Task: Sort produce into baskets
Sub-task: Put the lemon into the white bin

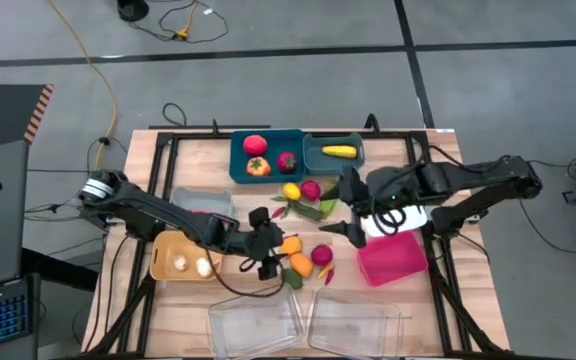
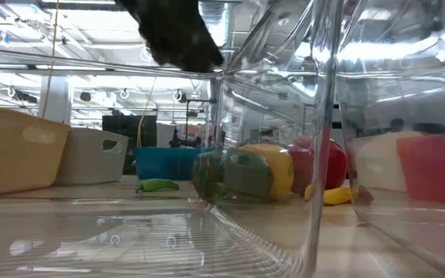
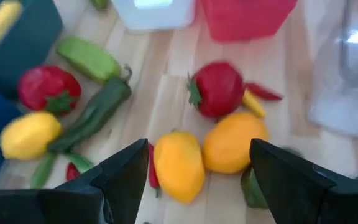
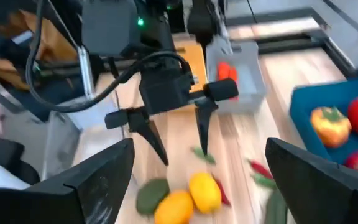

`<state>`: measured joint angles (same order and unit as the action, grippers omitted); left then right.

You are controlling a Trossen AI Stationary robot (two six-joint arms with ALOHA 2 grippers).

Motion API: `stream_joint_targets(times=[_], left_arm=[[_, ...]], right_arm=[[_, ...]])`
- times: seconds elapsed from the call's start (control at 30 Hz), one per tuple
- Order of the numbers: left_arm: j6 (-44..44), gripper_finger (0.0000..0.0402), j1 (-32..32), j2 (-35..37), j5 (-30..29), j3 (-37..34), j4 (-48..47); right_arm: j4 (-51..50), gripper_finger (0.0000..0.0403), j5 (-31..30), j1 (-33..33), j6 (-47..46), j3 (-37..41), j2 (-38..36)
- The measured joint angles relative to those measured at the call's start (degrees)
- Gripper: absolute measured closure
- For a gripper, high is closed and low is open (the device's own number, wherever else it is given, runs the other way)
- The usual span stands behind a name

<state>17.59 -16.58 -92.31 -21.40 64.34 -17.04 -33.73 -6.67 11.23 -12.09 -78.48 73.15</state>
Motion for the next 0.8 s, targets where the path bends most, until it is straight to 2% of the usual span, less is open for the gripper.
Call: stream_joint_targets(times=[0.23, 0.5, 0.7, 0.8], left_arm=[[3.0, 0.0134, 0.5, -6.27, -0.01, 0.0, 1.65], [4.63, 0.0134, 1.18, -10.81, 0.8, -0.02, 2.87], [5.39, 0.0134, 1.65, -13.91, -0.3, -0.02, 3.77], [5.54, 0.0134, 2.2, -15.22, -0.45, -0.02, 3.67]], right_arm=[[-9.95, 0.0015, -7.94, 5.62, -2.88, 0.14, -0.16], [-5.37, 0.0015, -8.67, 9.62, -3.12, 7.49, -0.11], [1.17, 0.0015, -8.63, 9.68, -4.57, 13.72, -0.16], [1.32, 0.0015, -8.6, 9.63, -6.07, 15.28, -0.14]])
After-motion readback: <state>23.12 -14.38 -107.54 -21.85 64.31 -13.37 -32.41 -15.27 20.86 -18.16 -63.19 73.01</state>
